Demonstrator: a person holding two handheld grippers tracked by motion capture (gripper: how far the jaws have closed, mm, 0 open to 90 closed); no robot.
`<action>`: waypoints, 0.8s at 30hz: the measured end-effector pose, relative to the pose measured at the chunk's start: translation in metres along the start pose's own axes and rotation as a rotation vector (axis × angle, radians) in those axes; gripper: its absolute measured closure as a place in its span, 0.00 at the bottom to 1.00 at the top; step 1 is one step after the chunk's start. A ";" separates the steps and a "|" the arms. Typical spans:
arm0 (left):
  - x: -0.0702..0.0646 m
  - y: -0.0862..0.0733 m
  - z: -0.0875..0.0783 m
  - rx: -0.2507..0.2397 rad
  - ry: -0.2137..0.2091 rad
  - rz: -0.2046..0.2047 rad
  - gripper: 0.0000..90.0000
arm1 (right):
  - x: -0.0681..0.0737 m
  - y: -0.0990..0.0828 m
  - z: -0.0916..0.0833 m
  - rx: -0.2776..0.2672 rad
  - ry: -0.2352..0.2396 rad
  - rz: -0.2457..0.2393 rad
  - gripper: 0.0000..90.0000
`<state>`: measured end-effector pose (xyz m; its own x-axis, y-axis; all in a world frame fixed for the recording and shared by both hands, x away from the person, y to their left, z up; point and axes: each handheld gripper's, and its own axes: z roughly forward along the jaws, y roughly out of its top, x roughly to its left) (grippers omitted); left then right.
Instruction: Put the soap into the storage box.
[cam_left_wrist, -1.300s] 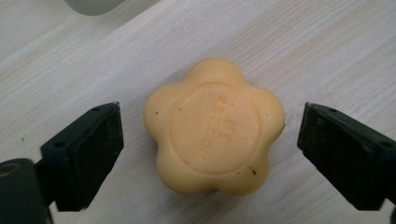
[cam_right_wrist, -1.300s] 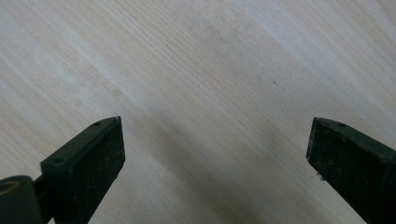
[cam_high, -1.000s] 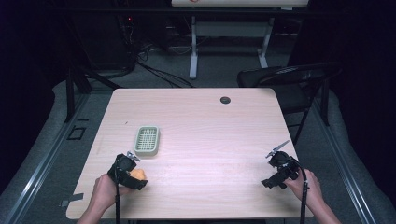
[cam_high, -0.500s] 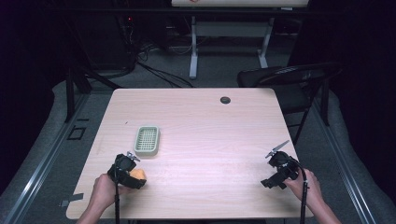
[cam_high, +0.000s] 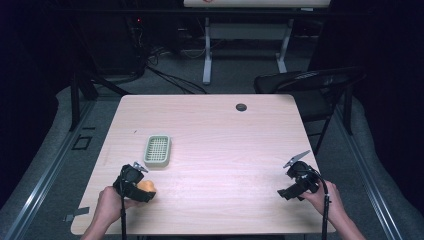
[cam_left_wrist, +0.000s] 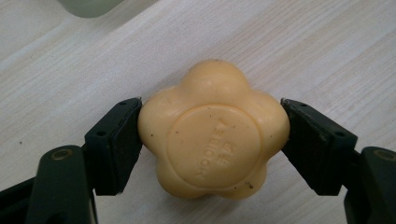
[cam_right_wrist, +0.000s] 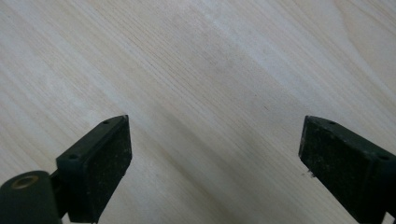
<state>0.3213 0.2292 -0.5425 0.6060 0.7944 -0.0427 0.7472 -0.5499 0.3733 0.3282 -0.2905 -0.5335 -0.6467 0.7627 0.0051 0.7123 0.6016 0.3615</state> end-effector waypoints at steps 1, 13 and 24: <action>0.001 0.000 -0.001 0.000 -0.003 -0.001 0.28 | 0.000 0.001 0.000 0.007 -0.003 -0.001 0.11; 0.002 -0.001 -0.004 -0.010 -0.005 -0.010 0.28 | 0.011 0.007 -0.011 -0.002 -0.070 -0.044 0.16; 0.002 0.000 -0.006 -0.007 -0.011 -0.004 0.28 | 0.001 0.004 -0.005 0.032 -0.048 0.036 0.13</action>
<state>0.3208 0.2322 -0.5371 0.6062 0.7935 -0.0543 0.7476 -0.5452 0.3794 0.3291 -0.2891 -0.5271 -0.6072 0.7941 -0.0271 0.7439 0.5802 0.3315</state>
